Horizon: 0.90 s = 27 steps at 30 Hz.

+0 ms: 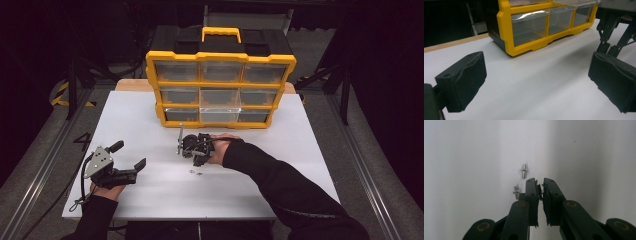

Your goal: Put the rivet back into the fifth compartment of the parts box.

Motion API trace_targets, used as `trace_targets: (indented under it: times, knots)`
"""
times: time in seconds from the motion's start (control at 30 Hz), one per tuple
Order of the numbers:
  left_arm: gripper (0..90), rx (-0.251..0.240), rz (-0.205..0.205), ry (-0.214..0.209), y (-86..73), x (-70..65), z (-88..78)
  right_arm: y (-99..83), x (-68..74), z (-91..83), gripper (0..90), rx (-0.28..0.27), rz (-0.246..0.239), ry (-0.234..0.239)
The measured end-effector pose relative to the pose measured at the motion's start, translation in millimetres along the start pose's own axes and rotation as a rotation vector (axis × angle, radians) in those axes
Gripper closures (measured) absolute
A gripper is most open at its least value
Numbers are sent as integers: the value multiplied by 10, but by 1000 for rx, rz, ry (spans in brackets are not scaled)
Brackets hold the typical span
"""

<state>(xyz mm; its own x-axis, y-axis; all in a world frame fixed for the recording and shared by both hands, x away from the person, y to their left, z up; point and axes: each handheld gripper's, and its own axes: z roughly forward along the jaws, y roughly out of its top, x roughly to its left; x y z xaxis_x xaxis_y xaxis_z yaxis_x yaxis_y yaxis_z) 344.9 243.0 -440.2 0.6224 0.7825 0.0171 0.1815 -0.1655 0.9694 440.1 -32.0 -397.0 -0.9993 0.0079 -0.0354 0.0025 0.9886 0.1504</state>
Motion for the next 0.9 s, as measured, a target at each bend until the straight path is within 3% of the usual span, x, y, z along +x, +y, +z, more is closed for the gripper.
trace_targets:
  times: [0.9]
  knots:
    - [26,7,-5,3,-5,-2,6,-19,-153,-1017,820,-52,6,-76]
